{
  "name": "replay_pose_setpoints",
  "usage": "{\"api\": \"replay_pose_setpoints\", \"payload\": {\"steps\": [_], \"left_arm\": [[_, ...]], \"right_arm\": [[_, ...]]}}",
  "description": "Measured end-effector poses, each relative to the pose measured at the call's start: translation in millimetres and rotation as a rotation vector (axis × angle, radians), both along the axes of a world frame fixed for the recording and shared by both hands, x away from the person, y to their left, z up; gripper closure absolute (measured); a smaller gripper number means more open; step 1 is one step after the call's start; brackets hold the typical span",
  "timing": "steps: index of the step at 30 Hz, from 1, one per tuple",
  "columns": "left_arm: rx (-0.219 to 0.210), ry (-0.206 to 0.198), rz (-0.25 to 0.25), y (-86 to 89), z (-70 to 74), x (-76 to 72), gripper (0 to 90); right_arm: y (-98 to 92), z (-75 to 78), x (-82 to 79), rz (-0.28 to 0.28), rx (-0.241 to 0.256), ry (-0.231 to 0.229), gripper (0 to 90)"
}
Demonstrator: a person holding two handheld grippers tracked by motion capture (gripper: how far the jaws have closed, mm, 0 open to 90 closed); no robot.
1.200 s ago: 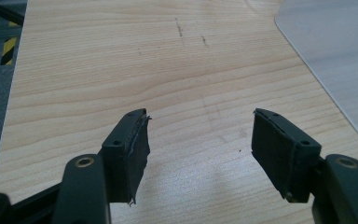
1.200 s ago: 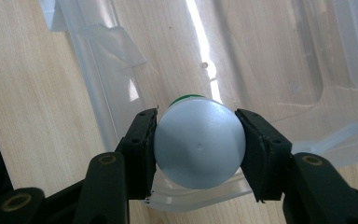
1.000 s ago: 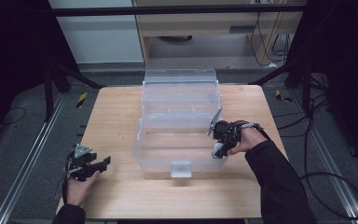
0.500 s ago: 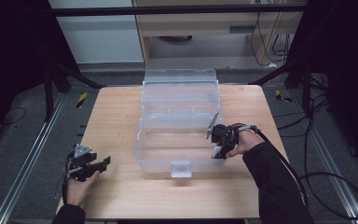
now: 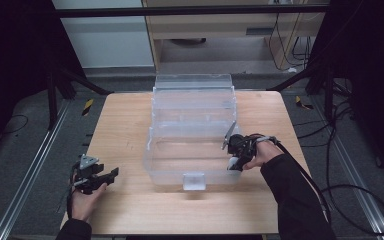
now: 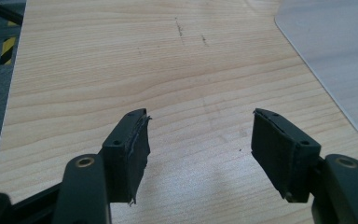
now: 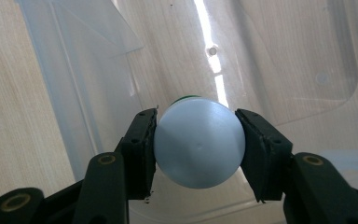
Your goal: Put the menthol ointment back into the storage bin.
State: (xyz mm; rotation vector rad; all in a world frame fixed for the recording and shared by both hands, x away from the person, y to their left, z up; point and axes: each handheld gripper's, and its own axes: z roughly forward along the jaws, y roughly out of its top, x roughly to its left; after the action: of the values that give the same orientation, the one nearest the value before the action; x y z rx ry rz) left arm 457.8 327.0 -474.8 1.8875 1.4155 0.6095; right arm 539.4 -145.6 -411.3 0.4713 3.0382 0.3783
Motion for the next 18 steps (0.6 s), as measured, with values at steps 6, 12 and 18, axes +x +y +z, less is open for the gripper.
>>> {"api": "replay_pose_setpoints", "payload": {"steps": [6,12,18], "left_arm": [[0.0,0.001,-0.002,-0.1,-0.3,0.2,36.2],[-0.001,0.0,0.0,-0.5,-0.3,0.3,36.2],[-0.006,-0.003,0.002,-0.1,0.3,0.0,36.2]], "right_arm": [[-0.6,-1.5,0.1,-0.001,0.01,0.0,49.5],[-3.1,2.3,-1.0,0.002,0.03,-0.019,48.5],[-6.3,8.5,-3.3,-0.025,0.051,-0.027,45.7]]}}
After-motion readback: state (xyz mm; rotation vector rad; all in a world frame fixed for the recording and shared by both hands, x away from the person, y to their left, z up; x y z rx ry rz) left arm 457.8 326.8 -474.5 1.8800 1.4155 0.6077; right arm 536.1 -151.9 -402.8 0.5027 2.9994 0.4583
